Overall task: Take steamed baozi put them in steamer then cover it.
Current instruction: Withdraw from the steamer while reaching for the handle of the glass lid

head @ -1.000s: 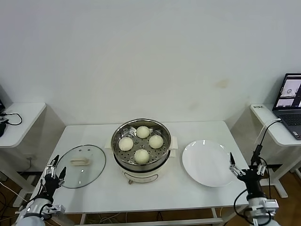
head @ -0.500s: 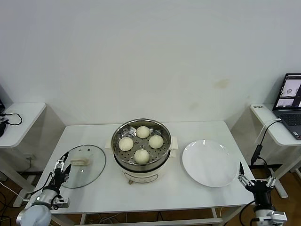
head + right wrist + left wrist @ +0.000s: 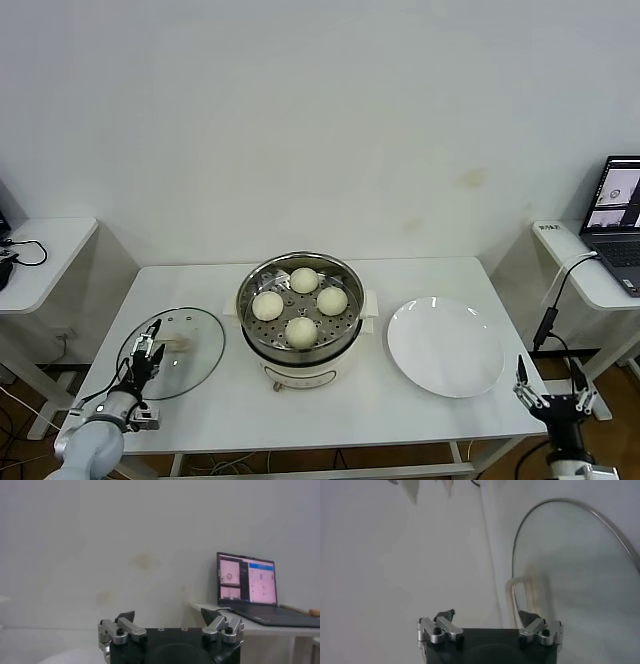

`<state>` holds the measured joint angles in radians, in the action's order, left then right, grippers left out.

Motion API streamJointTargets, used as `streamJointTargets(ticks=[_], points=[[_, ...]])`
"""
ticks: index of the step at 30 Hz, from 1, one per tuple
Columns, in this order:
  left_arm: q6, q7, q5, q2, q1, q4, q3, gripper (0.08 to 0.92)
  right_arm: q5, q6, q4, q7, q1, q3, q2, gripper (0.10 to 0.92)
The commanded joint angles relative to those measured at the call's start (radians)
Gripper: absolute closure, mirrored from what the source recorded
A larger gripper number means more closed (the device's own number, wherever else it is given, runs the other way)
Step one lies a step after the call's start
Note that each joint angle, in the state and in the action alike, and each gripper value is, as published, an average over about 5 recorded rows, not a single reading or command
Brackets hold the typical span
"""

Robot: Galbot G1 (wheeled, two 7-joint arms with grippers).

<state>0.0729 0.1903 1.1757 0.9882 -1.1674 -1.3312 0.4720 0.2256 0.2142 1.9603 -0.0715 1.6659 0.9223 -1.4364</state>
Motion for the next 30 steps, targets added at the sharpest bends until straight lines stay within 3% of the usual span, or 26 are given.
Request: streamJointTargets(ticks=[1, 23, 30], points=[[0.001, 0.001, 0.013, -0.001, 0.087, 0.100, -0.038, 0.177, 0.003, 0.000, 0.006, -0.002, 0.014, 0.009, -0.009, 0.203], [-0.001, -0.014, 0.016, 0.001, 0.221, 0.201, -0.084, 0.177, -0.012, 0.005, -0.006, -0.003, 0.016, 0.000, -0.023, 0.202], [-0.009, -0.048, -0.031, -0.009, 0.213, 0.186, -0.094, 0.177, -0.016, 0.004, -0.005, -0.004, 0.015, -0.005, -0.026, 0.203]])
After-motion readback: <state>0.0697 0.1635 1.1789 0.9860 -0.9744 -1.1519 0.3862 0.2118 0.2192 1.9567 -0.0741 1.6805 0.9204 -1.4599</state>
